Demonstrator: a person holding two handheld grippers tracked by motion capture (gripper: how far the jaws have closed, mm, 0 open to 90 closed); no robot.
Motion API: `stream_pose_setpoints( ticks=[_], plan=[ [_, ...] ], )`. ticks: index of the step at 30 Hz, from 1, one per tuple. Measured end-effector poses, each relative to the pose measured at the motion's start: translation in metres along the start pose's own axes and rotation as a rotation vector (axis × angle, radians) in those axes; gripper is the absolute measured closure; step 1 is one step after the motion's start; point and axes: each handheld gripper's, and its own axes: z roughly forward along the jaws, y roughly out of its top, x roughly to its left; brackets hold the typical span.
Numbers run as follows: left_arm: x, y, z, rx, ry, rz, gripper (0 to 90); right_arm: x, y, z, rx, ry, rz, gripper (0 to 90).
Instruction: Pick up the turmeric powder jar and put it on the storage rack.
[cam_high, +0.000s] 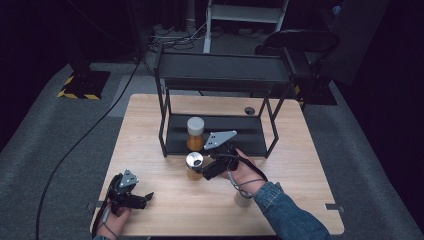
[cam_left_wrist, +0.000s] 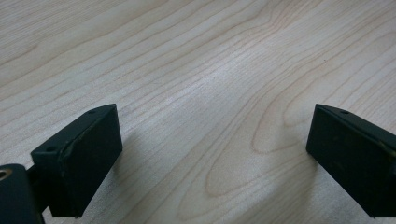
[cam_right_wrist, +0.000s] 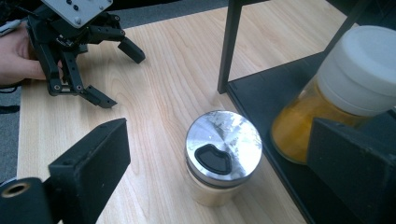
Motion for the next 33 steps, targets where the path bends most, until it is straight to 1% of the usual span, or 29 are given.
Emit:
stream_pose_setpoints(
  ticks=[6,15,24,28,30,33],
  plan=[
    [0.000,0.000,0.000,0.001,-0.001,0.002,3.6,0.000,0.003,0.012,0.028,0.009,0.001,6.8],
    [0.000,0.000,0.000,0.001,-0.002,0.003,3.6,-0.002,0.004,0.025,0.054,0.010,0.018,7.1],
    [0.000,0.000,0.000,0.002,-0.002,0.004,3.6,-0.003,0.012,0.041,0.109,0.015,0.018,7.4],
    [0.000,0.000,0.000,0.003,-0.004,0.006,3.3,-0.004,0.015,0.048,0.135,0.011,0.026,7.6],
    [0.000,0.000,-0.001,0.004,-0.004,0.007,3.3,-0.004,0.019,0.051,0.158,0.005,0.039,8.0],
    [0.000,0.000,-0.001,0.004,-0.004,0.007,3.3,-0.004,0.021,0.055,0.173,0.006,0.038,8.6]
  ],
)
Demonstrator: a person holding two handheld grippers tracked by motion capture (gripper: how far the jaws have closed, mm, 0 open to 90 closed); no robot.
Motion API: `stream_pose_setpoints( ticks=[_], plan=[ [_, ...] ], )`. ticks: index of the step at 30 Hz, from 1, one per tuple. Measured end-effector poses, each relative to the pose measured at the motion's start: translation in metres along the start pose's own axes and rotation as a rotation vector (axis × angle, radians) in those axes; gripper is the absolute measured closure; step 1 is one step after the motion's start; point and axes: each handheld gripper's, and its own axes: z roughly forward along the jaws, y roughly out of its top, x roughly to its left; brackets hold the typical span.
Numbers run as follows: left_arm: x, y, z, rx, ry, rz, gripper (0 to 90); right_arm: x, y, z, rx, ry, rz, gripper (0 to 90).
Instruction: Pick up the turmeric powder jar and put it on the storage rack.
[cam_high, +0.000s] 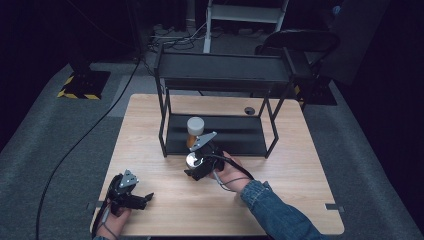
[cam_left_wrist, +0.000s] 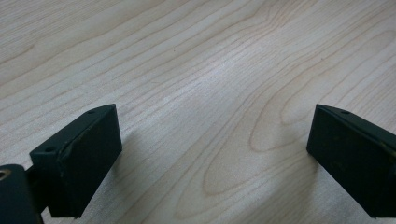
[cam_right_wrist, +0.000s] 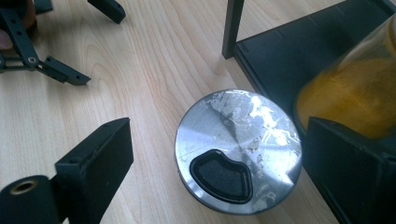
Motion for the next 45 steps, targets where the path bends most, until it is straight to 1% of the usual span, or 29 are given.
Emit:
stream_pose_setpoints(
  ticks=[5,11,16,23,28,31,33,35,40,42,45],
  plan=[
    [0.000,0.000,0.000,0.000,0.000,0.000,3.3,0.000,0.006,0.005,0.032,-0.007,0.002,9.6],
    [0.000,0.000,0.000,0.000,-0.001,0.000,3.3,-0.002,0.014,0.012,0.081,-0.009,0.024,12.7],
    [0.000,0.000,0.000,0.000,0.000,0.001,3.3,-0.007,0.021,0.018,0.116,0.007,0.046,16.5],
    [0.000,0.000,0.000,0.000,0.000,0.001,3.3,-0.012,0.027,0.027,0.157,0.016,0.060,20.7],
    [0.000,0.000,0.000,-0.001,0.000,0.000,3.3,-0.016,0.029,0.034,0.174,0.019,0.067,24.3],
    [0.000,0.000,0.000,-0.001,0.000,0.000,3.3,-0.017,0.028,0.036,0.176,0.017,0.065,24.3],
    [0.000,0.000,0.000,-0.001,-0.001,-0.001,3.3,-0.021,0.027,0.038,0.177,0.031,0.078,25.0],
    [0.000,0.000,0.000,0.000,-0.001,0.000,3.3,-0.023,0.027,0.040,0.180,0.048,0.080,28.6],
    [0.000,0.000,0.000,0.000,-0.001,0.001,3.3,-0.019,0.029,0.040,0.184,0.035,0.054,29.8],
    [0.000,0.000,0.000,0.000,-0.001,0.001,3.3,-0.015,0.030,0.039,0.182,0.024,0.036,30.5],
    [0.000,0.000,0.000,0.000,-0.002,0.001,3.3,-0.014,0.030,0.039,0.181,0.019,0.038,30.8]
  ],
)
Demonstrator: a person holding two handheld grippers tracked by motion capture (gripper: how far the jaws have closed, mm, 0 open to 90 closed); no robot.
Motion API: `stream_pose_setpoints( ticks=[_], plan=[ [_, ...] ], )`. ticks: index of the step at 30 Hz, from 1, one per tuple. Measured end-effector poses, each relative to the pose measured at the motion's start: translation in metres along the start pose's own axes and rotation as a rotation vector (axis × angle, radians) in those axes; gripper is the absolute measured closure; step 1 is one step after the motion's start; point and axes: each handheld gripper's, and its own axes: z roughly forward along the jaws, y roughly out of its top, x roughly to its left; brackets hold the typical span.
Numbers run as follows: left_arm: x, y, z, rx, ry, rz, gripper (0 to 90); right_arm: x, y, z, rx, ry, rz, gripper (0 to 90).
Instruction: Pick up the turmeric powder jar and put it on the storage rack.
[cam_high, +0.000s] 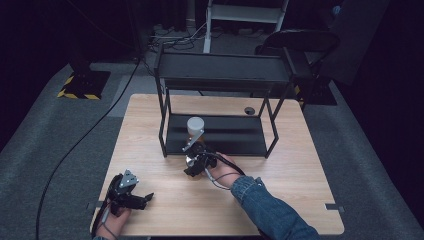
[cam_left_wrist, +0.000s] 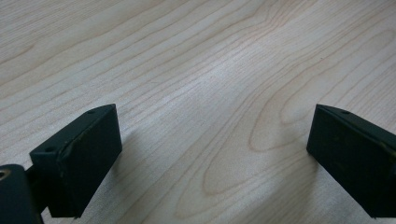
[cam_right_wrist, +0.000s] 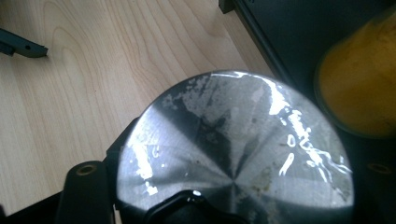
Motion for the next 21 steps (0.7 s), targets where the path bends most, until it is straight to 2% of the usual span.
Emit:
stream_pose_setpoints(
  ticks=[5,9,21],
  plan=[
    [0.000,0.000,0.000,-0.001,0.000,-0.001,3.3,-0.001,0.001,-0.001,0.001,0.006,0.016,31.0],
    [0.000,0.000,0.000,0.000,0.000,-0.001,3.3,0.001,0.004,-0.004,0.010,0.000,0.010,31.1],
    [0.000,0.000,0.000,0.000,0.000,0.000,3.3,-0.001,0.012,-0.025,0.004,-0.031,0.010,31.1]
  ],
)
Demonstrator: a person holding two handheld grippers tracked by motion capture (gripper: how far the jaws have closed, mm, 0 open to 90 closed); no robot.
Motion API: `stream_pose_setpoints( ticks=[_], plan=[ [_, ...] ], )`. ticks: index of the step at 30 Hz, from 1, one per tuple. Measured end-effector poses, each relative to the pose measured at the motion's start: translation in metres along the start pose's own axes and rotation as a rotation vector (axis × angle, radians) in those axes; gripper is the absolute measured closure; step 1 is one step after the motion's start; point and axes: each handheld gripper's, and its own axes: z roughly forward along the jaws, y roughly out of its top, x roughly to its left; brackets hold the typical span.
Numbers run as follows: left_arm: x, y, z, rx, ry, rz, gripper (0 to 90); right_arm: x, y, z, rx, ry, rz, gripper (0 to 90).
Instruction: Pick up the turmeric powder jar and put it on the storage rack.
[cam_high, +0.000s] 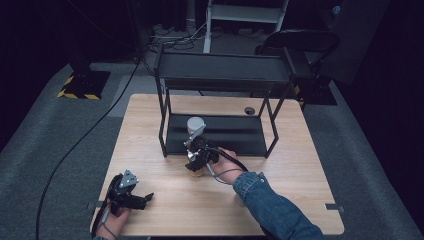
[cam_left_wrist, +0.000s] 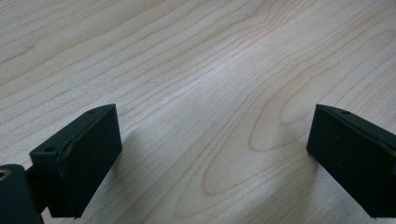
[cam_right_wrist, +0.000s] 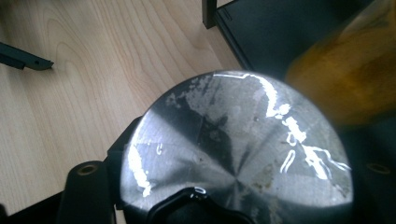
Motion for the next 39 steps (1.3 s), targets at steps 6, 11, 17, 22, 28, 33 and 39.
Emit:
stream_pose_setpoints(
  ticks=[6,11,17,22,28,33,39],
  plan=[
    [0.000,0.000,0.000,0.000,0.000,-0.001,3.3,-0.003,0.003,-0.008,-0.004,-0.010,0.011,31.1],
    [0.000,0.000,0.000,0.000,0.000,0.000,3.3,-0.007,0.005,-0.015,-0.012,-0.016,0.018,31.1],
    [0.000,0.000,0.000,0.000,0.000,0.000,3.3,-0.011,0.006,-0.021,-0.015,-0.030,0.025,31.2],
    [0.000,0.000,0.000,0.000,0.000,0.000,3.3,-0.016,0.004,-0.026,-0.023,-0.039,0.044,31.2],
    [0.000,0.000,0.000,0.001,0.000,-0.001,3.3,-0.023,0.002,-0.032,-0.032,-0.050,0.064,31.2],
    [0.000,0.000,0.000,0.000,0.000,0.000,3.3,-0.028,0.000,-0.037,-0.037,-0.068,0.078,31.2],
    [0.000,0.000,0.000,0.000,0.000,-0.001,3.3,-0.034,-0.001,-0.042,-0.036,-0.086,0.090,31.2]
  ],
)
